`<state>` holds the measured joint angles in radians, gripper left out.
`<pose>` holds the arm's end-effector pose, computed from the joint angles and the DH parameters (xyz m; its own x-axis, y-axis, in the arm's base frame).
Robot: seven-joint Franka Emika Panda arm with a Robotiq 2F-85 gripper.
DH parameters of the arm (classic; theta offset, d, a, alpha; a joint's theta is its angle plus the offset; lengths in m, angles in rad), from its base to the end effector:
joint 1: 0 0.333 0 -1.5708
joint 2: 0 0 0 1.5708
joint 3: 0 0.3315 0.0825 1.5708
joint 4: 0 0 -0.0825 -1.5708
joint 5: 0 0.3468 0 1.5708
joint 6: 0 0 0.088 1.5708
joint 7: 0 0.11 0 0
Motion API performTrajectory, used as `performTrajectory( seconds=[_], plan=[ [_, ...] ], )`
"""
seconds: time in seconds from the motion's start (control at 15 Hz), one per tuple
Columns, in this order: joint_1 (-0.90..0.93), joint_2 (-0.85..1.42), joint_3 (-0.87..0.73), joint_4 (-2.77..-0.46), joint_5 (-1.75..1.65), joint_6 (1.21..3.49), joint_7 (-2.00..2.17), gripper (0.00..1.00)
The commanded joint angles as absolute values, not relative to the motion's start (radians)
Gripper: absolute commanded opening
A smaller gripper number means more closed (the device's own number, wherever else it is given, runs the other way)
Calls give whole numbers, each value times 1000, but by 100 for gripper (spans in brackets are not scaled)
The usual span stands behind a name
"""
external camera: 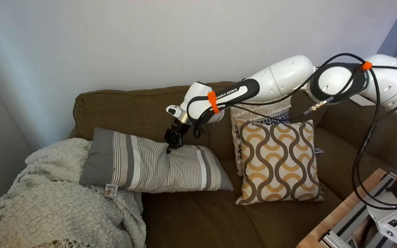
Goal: Put the big pillow on top of the small two pillows
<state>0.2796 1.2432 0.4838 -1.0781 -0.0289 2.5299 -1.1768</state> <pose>0.6528 0.4145 0.1470 -0.0279 0.8786 0.4767 0.9987 0.0040 0.0511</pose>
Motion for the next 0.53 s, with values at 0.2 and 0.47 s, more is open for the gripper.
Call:
performTrajectory(
  seconds=[0.2, 0.47],
  plan=[
    [259, 916, 455, -1392, -75, 2752, -1109, 2],
    [288, 741, 399, -1500, -89, 2837, -1020, 2]
  ],
)
